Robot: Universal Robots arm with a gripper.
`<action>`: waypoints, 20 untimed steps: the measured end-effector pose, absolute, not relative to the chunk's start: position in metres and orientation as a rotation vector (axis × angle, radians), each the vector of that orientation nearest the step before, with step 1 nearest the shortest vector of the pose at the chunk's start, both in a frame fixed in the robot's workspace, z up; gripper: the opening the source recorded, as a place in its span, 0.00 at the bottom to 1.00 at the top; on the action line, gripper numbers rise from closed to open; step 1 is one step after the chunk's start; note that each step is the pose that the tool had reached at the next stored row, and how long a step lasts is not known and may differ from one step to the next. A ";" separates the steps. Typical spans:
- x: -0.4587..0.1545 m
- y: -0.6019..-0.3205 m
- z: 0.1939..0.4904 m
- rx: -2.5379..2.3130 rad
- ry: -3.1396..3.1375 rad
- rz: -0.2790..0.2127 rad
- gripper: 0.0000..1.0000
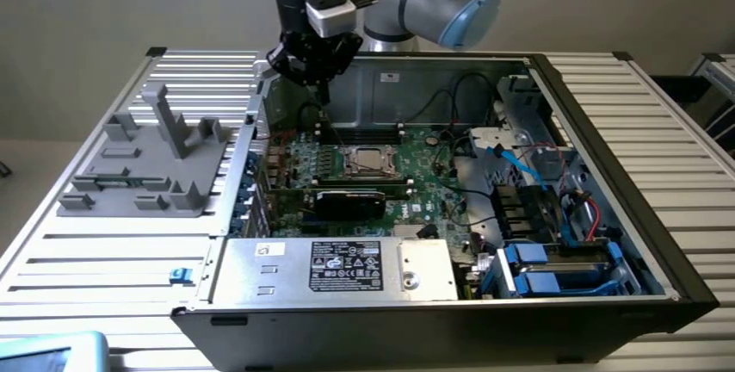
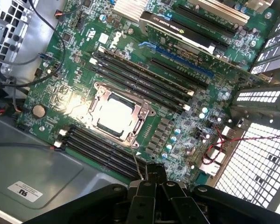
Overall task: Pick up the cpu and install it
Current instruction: 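Install the first cpu locking lever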
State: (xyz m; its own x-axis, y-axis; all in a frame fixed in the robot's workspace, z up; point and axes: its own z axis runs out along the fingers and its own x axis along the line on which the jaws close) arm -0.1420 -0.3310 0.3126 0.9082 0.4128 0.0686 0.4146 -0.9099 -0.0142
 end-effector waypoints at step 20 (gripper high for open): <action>-0.146 -0.331 0.300 -3.051 -0.457 -0.107 0.11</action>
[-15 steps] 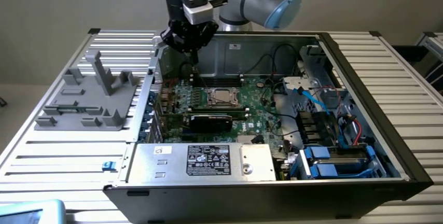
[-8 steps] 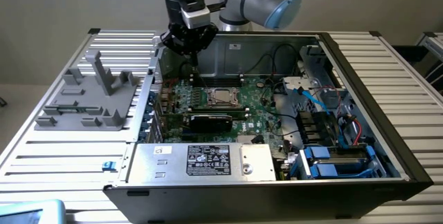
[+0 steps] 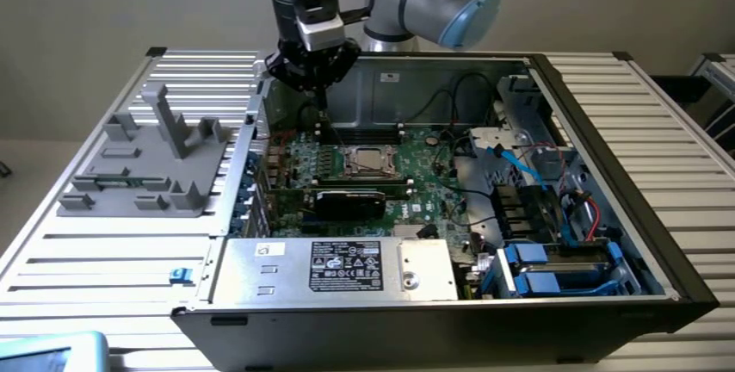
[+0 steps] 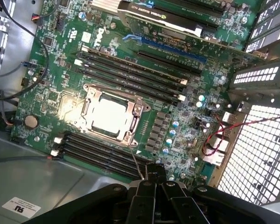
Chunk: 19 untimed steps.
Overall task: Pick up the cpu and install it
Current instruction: 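Install the first cpu locking lever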
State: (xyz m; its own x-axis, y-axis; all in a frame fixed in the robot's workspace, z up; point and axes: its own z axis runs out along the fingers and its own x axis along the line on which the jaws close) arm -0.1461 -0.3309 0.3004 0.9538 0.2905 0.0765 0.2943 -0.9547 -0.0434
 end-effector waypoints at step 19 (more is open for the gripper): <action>-0.151 -0.328 0.283 -3.014 -0.358 -0.117 0.11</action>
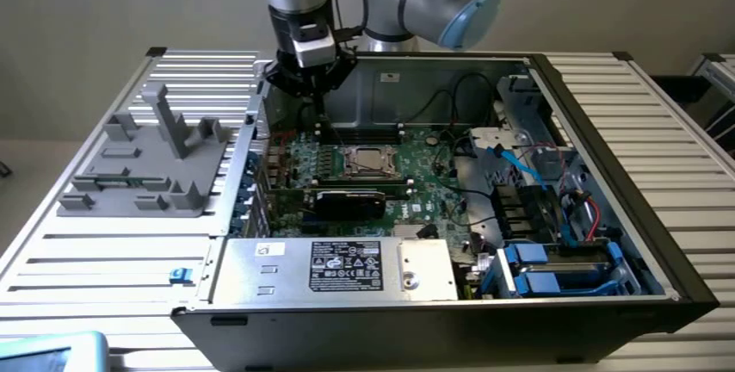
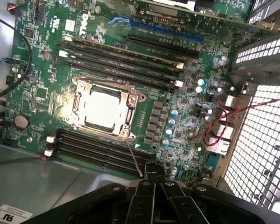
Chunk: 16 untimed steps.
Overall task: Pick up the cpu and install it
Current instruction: 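Install the first cpu locking lever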
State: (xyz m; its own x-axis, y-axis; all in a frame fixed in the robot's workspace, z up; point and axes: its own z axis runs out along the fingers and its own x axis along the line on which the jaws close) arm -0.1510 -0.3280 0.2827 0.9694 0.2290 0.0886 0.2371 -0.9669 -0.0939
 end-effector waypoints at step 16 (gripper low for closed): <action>-0.153 -0.324 0.258 -2.977 -0.351 -0.123 0.11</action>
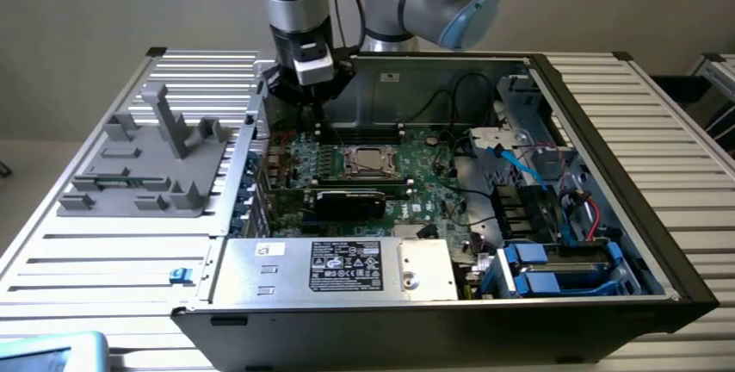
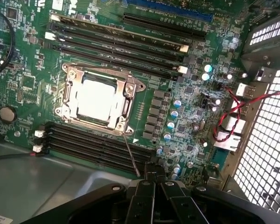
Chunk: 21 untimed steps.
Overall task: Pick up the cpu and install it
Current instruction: 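Install the first cpu locking lever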
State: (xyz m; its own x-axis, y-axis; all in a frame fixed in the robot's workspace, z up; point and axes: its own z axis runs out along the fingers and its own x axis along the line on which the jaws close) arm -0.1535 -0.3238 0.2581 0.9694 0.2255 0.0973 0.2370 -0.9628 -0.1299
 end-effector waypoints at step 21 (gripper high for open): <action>-0.111 -0.324 0.255 -2.928 -0.339 -0.130 0.11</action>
State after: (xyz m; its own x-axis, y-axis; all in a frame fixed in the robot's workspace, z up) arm -0.1111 -0.3238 0.2547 0.9700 0.2177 0.1086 0.2345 -0.9555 -0.1789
